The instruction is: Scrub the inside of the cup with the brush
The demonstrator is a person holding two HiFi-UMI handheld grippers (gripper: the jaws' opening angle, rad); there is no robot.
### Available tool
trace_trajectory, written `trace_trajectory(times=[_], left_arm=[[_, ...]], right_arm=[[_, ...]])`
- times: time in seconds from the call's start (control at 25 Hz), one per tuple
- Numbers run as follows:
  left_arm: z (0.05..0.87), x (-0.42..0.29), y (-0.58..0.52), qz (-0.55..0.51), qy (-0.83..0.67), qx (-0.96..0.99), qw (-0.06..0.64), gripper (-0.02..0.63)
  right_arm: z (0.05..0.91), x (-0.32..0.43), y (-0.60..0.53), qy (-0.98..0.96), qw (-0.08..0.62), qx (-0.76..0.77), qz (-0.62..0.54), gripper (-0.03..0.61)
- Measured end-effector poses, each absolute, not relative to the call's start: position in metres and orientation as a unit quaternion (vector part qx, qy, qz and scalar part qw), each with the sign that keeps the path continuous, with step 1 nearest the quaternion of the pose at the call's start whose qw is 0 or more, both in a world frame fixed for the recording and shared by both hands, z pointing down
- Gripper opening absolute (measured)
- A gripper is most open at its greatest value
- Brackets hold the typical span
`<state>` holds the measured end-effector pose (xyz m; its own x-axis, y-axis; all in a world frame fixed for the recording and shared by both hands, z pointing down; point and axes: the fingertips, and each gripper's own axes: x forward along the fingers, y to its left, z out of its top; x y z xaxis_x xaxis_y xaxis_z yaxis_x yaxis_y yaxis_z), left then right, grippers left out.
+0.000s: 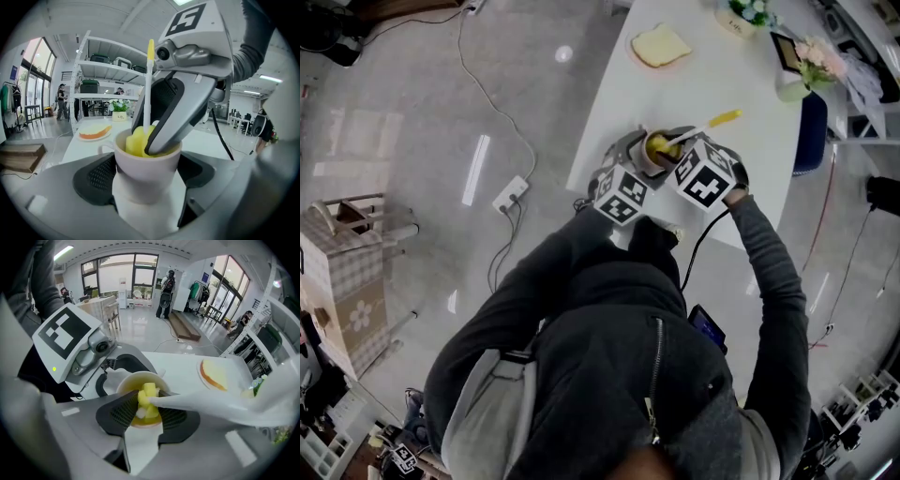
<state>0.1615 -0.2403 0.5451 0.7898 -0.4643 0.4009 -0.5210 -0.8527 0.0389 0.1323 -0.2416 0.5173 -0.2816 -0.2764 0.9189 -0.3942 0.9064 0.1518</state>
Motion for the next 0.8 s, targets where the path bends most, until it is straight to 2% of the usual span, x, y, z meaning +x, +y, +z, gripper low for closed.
trace_trajectory(times=[0.44,0.8], left_arm=[[0.543,0.1599,-0.2388,0.196,-0.262,0.942,0.076,0.414],[0.5435,0.1597,-0.239,0.196,-0.261,0.942,0.077,0.414]], right_arm=[[0.5251,0.1336,-0.2359,-0.751,0.627,0.18,0.102,0.114],[0.5233,0.1269,-0.2326,-0.766,0.599,0.174,0.154,0.103]])
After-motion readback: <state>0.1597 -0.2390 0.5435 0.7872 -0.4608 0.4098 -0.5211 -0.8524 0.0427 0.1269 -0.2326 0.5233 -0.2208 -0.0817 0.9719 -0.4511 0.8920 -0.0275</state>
